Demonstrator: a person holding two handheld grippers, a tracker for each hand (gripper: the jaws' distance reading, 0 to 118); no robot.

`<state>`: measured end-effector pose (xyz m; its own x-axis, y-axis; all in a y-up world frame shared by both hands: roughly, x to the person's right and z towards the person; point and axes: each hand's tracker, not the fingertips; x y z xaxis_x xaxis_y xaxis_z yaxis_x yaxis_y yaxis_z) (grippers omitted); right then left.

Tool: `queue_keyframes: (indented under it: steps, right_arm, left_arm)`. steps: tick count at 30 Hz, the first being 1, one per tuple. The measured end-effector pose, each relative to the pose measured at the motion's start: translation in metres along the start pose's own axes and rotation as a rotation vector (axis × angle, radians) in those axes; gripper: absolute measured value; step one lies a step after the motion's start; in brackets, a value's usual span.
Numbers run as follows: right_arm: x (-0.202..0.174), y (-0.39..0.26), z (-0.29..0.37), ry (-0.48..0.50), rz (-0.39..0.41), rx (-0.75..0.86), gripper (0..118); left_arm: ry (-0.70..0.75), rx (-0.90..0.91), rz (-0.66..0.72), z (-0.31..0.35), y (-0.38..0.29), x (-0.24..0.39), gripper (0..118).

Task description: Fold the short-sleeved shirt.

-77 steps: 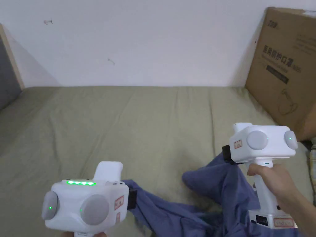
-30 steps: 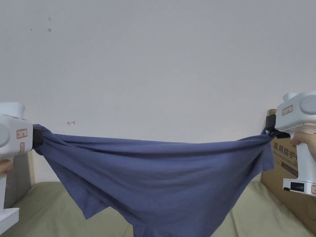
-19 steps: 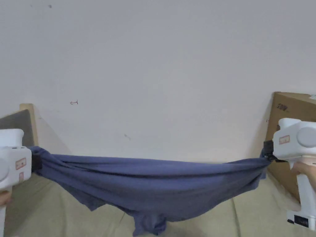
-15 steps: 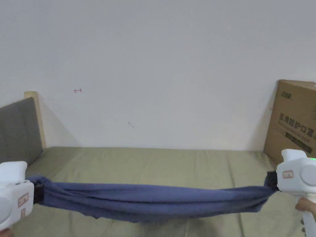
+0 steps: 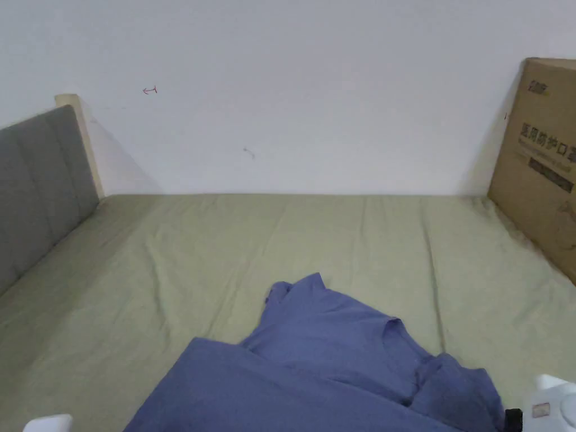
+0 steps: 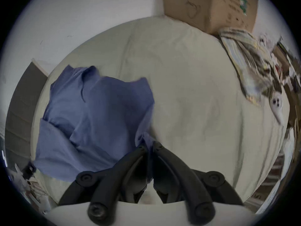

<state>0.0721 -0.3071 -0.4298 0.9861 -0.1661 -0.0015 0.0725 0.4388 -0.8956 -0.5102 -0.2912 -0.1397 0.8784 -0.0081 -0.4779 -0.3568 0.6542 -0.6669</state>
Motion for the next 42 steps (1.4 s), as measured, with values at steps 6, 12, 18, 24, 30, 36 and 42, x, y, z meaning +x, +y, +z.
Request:
queue_keyframes:
  steps: [6,12,18,24,30,36,42]
  right_arm:
    - [-0.002,-0.016,0.011,-0.068,0.091,0.017,59]
    - [0.001,-0.024,0.046,-0.017,0.085,0.107,62]
    - [-0.010,-0.052,0.078,0.046,0.154,0.158,62]
    - [-0.009,-0.103,0.073,0.077,0.162,0.139,0]
    - [-0.004,-0.112,0.069,0.079,0.154,0.121,0]
    - [-0.005,-0.076,0.070,0.070,0.179,0.170,74]
    - [-0.003,-0.028,0.035,0.033,0.184,0.160,74]
  left_arm:
    - [0.051,-0.012,-0.068,-0.001,-0.001,0.008,75]
    - [-0.047,0.049,0.021,0.042,0.011,0.017,104]
    - [-0.143,0.128,-0.023,0.082,0.016,0.053,97]
    - [-0.208,0.078,-0.111,0.080,-0.006,0.095,0]
    - [-0.236,0.047,-0.120,0.065,-0.015,0.111,0]
    - [-0.241,0.035,-0.146,0.050,-0.005,0.126,0]
    - [-0.264,0.009,-0.142,0.032,0.002,0.143,0]
